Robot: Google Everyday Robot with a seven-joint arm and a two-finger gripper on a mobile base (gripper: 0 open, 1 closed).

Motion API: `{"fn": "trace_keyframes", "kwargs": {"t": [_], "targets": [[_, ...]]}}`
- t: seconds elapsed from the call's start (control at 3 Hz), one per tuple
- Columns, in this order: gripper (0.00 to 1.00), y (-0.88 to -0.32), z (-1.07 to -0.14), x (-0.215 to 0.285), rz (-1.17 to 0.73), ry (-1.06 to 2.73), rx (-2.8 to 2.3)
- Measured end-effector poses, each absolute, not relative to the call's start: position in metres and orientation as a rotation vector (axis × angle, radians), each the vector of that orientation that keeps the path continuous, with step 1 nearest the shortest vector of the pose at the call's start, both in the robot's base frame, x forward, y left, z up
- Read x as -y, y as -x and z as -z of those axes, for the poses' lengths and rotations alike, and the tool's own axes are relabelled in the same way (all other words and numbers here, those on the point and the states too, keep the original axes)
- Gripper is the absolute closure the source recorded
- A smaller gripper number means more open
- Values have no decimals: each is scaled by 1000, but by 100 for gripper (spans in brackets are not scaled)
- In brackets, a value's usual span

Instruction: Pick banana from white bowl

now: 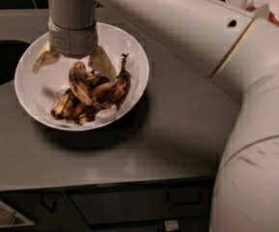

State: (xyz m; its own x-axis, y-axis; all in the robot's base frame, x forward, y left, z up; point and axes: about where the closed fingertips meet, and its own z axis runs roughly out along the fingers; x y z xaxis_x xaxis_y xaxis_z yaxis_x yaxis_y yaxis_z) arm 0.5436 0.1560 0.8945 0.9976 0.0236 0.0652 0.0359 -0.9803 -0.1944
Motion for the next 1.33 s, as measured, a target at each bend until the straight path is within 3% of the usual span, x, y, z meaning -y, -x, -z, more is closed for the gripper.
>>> {"fn": "trace_keyframes", "kwargs": {"t": [0.33,1.33], "targets": [[19,-544,-892,-157,76,2946,44],[89,-544,-894,-158,119,2930,30]]}}
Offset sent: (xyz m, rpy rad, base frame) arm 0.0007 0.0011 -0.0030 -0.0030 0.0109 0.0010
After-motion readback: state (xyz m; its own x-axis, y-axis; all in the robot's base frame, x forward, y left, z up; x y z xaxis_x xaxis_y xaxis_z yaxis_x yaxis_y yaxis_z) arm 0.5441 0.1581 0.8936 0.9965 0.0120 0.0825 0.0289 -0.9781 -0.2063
